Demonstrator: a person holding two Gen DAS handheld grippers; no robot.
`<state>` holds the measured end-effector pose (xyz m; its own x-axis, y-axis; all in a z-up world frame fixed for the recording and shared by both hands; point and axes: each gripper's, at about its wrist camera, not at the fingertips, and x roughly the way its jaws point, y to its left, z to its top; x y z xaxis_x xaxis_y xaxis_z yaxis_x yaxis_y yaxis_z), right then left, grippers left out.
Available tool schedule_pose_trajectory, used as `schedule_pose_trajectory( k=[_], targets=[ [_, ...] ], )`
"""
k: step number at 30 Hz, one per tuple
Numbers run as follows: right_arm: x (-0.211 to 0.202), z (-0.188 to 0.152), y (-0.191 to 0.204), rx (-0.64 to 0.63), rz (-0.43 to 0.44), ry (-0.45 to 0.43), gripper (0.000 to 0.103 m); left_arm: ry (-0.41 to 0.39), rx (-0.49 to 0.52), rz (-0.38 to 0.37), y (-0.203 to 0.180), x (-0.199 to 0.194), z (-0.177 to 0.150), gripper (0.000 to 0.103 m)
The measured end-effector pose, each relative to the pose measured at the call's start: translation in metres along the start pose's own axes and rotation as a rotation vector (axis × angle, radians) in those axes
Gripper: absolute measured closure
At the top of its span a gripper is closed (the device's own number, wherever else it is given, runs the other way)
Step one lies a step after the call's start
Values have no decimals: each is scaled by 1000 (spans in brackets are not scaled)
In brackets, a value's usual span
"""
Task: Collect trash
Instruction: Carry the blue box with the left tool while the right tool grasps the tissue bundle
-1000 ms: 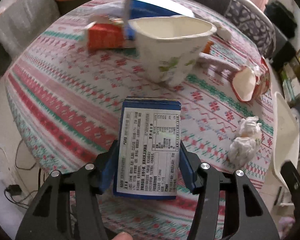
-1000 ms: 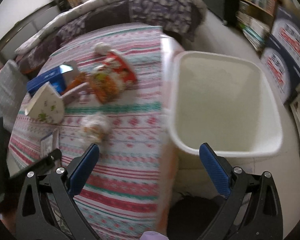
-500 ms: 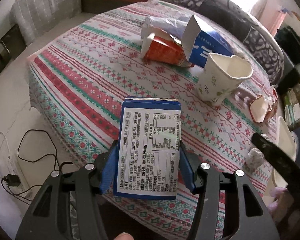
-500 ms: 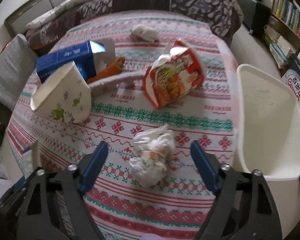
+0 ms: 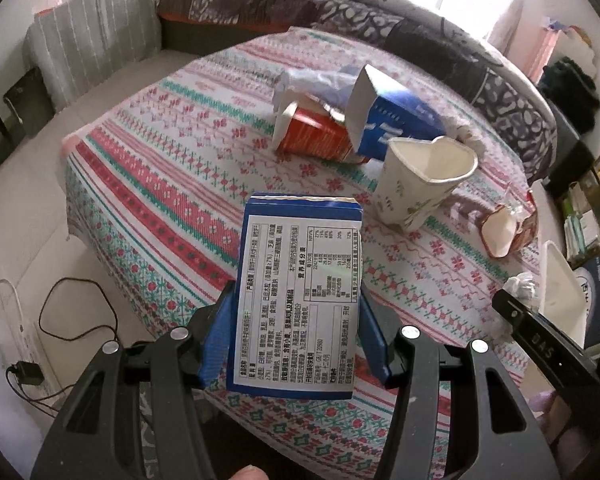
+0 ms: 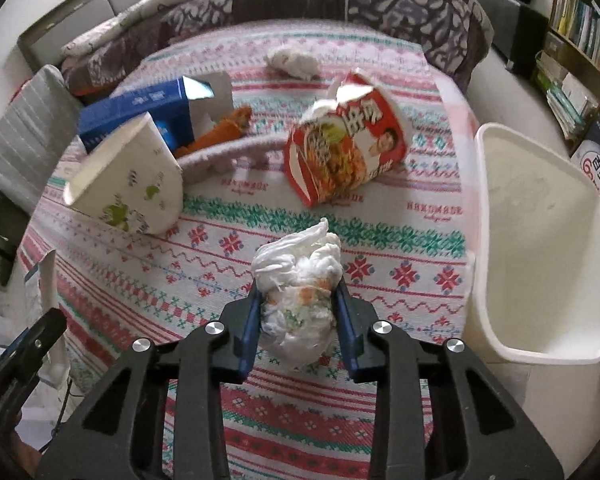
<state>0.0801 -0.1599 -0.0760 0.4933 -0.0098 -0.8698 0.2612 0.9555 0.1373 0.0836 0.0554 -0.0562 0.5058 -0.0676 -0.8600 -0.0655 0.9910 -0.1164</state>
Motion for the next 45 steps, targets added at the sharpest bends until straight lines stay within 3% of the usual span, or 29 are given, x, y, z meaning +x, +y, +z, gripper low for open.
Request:
schedule_pose_trajectory(
  k=[16,33,36,38,41,45],
  targets=[
    [-53,8,-40,60,-12,-159,72,-106,76,-18,-41,-36,3,48],
    [-61,-3,-137,186,-206,-198,70,-113,236,-62,-125,-44,-13,47],
    [-60,-2,-159,220,-233,-186,65,-113,274,-80,-147,-44,-16,47],
    [-62,-3,-169,233,-247,-185,51,-115,301,-93,-162,-45,-18,47],
    [-70,-6,-186,265,-280,-206,38,-115,342,-115,-186,-45,-20,47],
    [-79,-9,-208,303,-307,-224,28,-105,379,-139,-213,-43,-23,47]
  ],
)
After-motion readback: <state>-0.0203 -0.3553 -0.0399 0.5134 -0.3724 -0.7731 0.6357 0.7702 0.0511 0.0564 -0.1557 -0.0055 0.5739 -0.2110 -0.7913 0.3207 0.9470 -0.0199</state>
